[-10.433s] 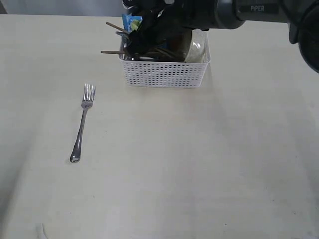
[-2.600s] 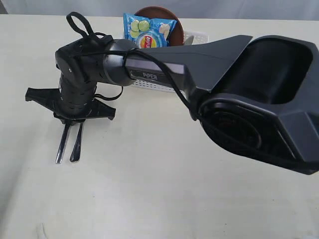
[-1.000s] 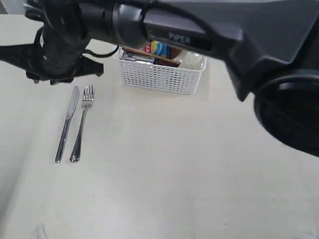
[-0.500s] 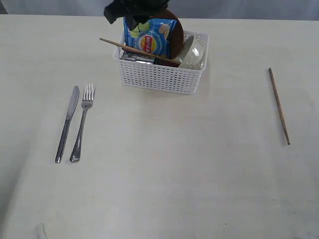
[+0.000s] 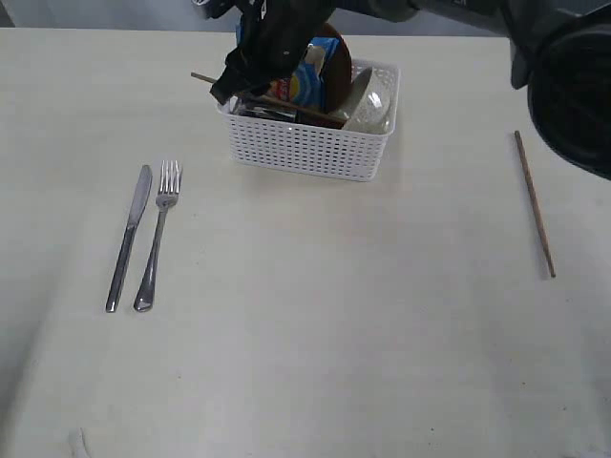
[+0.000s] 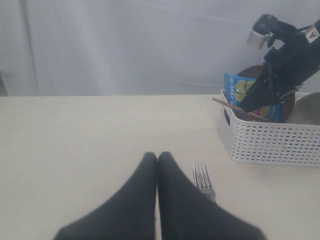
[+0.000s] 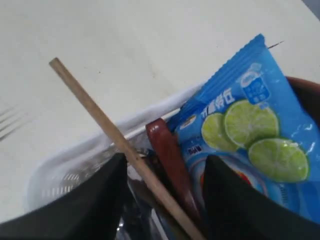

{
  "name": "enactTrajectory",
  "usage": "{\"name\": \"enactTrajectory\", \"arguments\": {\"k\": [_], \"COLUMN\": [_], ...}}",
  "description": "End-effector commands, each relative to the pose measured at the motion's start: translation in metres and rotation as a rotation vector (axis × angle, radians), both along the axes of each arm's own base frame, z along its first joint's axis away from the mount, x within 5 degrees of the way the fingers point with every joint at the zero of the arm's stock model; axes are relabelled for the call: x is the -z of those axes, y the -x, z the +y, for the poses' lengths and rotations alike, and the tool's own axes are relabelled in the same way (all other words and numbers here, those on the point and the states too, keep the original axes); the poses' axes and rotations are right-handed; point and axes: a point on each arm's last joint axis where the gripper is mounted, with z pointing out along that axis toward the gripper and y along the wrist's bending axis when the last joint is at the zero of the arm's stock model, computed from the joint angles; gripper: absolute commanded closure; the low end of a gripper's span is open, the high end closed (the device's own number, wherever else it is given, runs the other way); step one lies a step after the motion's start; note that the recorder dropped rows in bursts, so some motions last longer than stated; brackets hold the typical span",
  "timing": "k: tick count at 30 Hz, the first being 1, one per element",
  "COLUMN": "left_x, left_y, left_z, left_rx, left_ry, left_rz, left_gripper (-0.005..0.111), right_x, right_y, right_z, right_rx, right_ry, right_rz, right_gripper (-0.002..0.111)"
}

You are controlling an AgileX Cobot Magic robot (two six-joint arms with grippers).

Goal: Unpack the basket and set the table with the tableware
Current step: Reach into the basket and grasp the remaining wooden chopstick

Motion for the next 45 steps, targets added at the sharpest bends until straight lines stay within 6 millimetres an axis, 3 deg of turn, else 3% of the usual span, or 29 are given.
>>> {"name": "enactTrajectory", "arguments": {"k": [1,9,19,35,37,42,45], "left_x": [0.000,0.000,0.000,0.000,0.000,0.000,0.000], "left_y": [0.000,0.000,0.000,0.000,0.000,0.000,0.000], "left_z": [0.000,0.000,0.000,0.000,0.000,0.000,0.000], "left_rx": [0.001,0.001,0.001,0.001,0.001,0.001,0.001], "left_ry": [0.005,0.005,0.005,0.005,0.005,0.005,0.005], "left_rz": [-0.006,-0.006,-0.006,-0.006,-0.006,-0.006,-0.006], "left_gripper": [0.107,0.107,0.107,0.107,0.107,0.107,0.107], "right_x": [0.002,0.025,0.029,0.056,0.057,0.053,0.041], "right_y": [-0.006,-0.010,-0.012,-0.017,-0.017,-0.017,-0.016], "right_z": [0.000,0.002,0.004,0.007,0.007,0.007,0.006], "right_rx": [-0.007,-0.015,-0.014,0.000,0.007,0.005,0.006], "right_ry": [-0.007,0.024,0.010,0.001,-0.002,-0.006,-0.019], "right_rz": [-0.041,-0.035,-0.055,-0.048,-0.043,-0.051,-0.069], "right_gripper": [0.062,0.062,0.062,0.062,0.069,0.109,0.109]}}
